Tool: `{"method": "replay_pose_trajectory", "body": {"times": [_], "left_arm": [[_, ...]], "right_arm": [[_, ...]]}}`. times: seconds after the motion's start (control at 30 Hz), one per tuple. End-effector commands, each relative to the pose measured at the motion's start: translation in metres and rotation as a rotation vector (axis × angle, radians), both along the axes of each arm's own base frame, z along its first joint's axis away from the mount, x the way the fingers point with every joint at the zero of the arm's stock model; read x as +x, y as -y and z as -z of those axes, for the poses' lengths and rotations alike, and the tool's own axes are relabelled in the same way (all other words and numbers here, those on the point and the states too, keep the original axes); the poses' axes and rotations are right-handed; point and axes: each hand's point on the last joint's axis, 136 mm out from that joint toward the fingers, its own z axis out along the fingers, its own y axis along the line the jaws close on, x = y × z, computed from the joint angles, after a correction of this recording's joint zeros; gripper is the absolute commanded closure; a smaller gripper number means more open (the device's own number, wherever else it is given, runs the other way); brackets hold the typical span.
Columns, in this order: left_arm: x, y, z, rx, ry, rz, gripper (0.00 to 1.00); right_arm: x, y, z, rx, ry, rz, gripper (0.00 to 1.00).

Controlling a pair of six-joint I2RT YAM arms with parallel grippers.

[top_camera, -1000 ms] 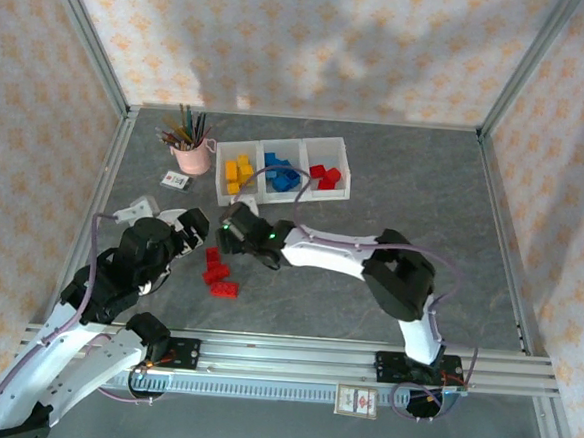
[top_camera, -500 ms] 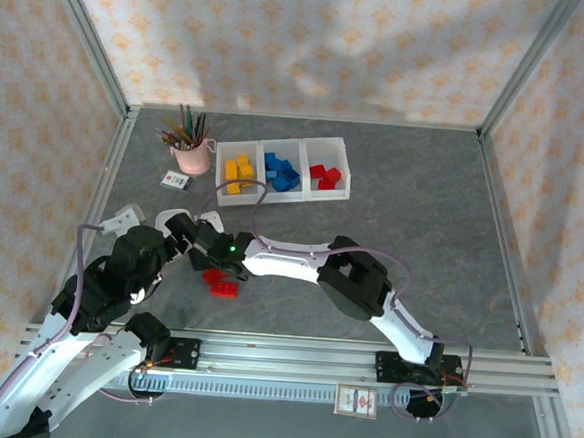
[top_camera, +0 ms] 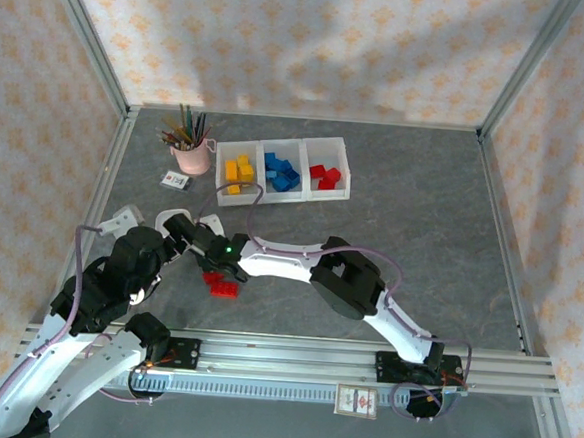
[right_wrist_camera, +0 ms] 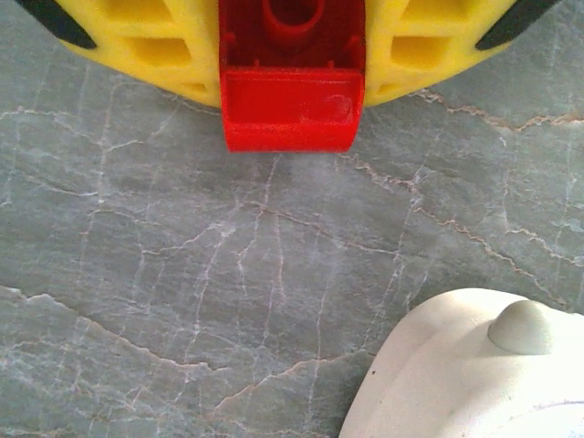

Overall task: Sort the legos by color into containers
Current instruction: Pick up the lego from the middle-left of the table, then place the lego in the container.

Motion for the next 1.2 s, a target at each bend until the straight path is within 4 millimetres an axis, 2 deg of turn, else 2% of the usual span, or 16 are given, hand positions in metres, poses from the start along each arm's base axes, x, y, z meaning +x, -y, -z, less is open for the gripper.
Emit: {"method": "replay_pose_trajectory", "body": {"times": [0.0, 0.17, 0.27, 0.47, 0.6, 0.73, 0.8, 1.0, 1.17], "left_arm": [[-0.001, -0.005, -0.003, 0.003, 0.01, -0.02, 0.01], [0.005, 0.001, -0.011, 0.002, 0.028, 0.006, 0.01], [0.012, 0.011, -0.016, -0.012, 0.046, 0.045, 0.01], [0.031, 0.036, -0.015, -0.035, 0.066, 0.133, 0.01], [0.048, 0.058, -0.013, -0.038, 0.079, 0.21, 0.01], [0.065, 0.082, -0.012, -0.051, 0.095, 0.297, 0.01], [0.073, 0.092, -0.011, -0.053, 0.101, 0.332, 0.01], [0.092, 0.11, -0.005, -0.04, 0.1, 0.378, 0.01], [0.099, 0.111, -0.002, -0.024, 0.097, 0.371, 0.01]], "right_arm": [[0.008, 0.002, -0.03, 0.029, 0.045, 0.027, 0.75], [0.02, 0.02, -0.067, 0.109, 0.061, 0.07, 0.75], [0.03, 0.043, -0.089, 0.168, 0.061, 0.109, 0.75], [0.067, 0.116, -0.122, 0.194, 0.121, 0.255, 0.75], [0.103, 0.174, -0.134, 0.197, 0.15, 0.378, 0.74], [0.146, 0.229, -0.138, 0.187, 0.178, 0.494, 0.74], [0.164, 0.246, -0.139, 0.18, 0.194, 0.528, 0.74], [0.217, 0.279, -0.133, 0.123, 0.232, 0.602, 0.74], [0.247, 0.29, -0.114, 0.099, 0.216, 0.635, 0.73]]}}
